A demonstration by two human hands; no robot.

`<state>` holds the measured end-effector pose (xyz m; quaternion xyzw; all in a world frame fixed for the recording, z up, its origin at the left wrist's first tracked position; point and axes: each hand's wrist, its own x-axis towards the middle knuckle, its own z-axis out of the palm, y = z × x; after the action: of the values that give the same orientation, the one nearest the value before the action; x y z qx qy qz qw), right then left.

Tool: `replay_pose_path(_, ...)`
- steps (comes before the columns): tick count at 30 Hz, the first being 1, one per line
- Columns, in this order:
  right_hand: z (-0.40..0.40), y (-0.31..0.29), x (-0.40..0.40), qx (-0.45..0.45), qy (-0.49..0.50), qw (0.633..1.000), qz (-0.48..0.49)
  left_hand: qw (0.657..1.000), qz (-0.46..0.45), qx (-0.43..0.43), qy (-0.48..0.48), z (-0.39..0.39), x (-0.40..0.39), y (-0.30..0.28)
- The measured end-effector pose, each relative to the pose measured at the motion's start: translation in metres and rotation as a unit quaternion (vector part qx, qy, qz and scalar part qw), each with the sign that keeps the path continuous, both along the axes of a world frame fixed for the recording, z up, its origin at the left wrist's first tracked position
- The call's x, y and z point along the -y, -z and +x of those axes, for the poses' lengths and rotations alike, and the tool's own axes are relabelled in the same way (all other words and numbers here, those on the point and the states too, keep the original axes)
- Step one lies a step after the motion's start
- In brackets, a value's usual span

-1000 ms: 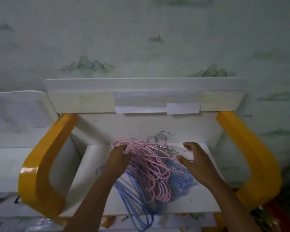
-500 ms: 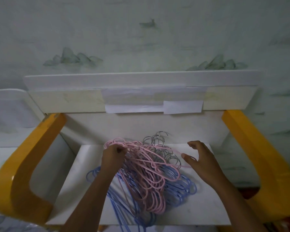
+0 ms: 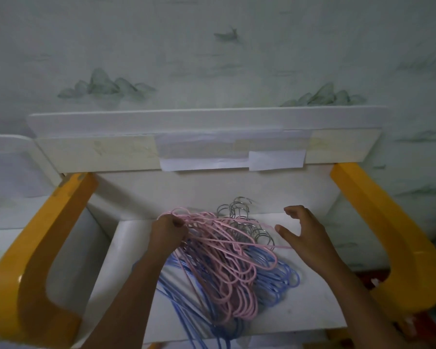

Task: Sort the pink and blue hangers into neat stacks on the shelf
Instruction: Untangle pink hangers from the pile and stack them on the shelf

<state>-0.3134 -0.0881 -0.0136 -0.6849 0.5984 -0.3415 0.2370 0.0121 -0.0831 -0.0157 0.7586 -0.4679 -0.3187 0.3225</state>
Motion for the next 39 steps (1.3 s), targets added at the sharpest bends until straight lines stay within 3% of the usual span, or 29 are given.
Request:
replay_pose_path(5, 0.000, -0.011, -0.006, 0.014, 0.028, 0.999, -0.023, 0.970, 0.045, -0.237, -0.014, 0.010, 0.003, 0.001)
replay_pose_path(9, 0.003, -0.013, -0.011, 0.028, 0.034, 0.999, -0.024, 0.935, 0.010, -0.355, 0.012, 0.005, -0.014, -0.008)
replay_pose_path(20, 0.028, -0.015, -0.028, 0.058, 0.045, 0.997, 0.001, 0.923, -0.115, -0.360, -0.078, 0.058, -0.047, 0.010)
replay_pose_path(30, 0.043, 0.026, -0.043, -0.053, 0.060, 0.996, 0.046, 0.913, -0.154, -0.360, -0.115, 0.091, -0.079, 0.024)
replay_pose_path(39, 0.051, 0.027, -0.038, -0.108, 0.126, 0.985, 0.043, 0.907, -0.173, -0.366, -0.120, 0.101, -0.095, 0.012)
